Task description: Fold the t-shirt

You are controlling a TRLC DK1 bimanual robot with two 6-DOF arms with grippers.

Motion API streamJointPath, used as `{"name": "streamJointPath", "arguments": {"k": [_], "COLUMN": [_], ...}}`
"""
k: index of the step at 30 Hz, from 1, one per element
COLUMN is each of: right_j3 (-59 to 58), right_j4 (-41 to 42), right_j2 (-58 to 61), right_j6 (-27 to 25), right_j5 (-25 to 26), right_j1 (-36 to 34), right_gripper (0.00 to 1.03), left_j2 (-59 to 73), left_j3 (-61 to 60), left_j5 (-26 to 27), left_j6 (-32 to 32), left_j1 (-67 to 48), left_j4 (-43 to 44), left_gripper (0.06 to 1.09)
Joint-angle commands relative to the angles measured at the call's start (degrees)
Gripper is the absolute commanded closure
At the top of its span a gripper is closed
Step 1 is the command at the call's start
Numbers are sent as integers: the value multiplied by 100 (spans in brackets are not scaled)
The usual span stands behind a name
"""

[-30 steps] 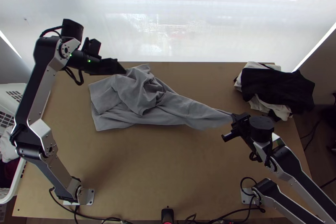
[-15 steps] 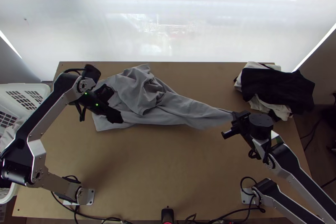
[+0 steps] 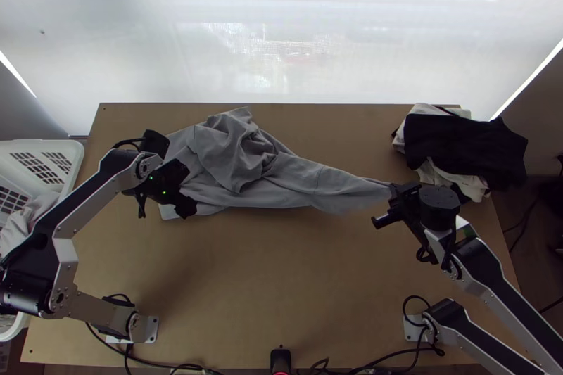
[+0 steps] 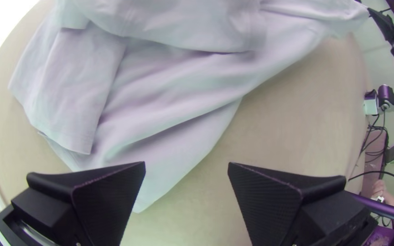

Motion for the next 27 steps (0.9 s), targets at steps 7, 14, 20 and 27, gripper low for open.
{"name": "streamJointPath", "arguments": {"k": [7, 14, 20, 27], "right_j3": [78, 86, 113, 113], "right_j4": [-34, -52, -69, -140], "right_j2": [-1, -19, -28, -133], "right_j6": [24, 41, 85, 85], "right_j5": [0, 0, 0, 0], "right_j1": [-33, -42, -69, -86], "right_gripper": [100, 100, 100, 100], "left_j2": [242, 295, 330, -65], "left_j3": [-570, -579, -579, 124], "left_j5": [-379, -388, -388, -371], "left_j6": [47, -41, -24, 100], "left_j1": [40, 32, 32, 49], "left_j4": [803, 1075, 1119, 750], "left_gripper": [23, 51, 83, 100]}}
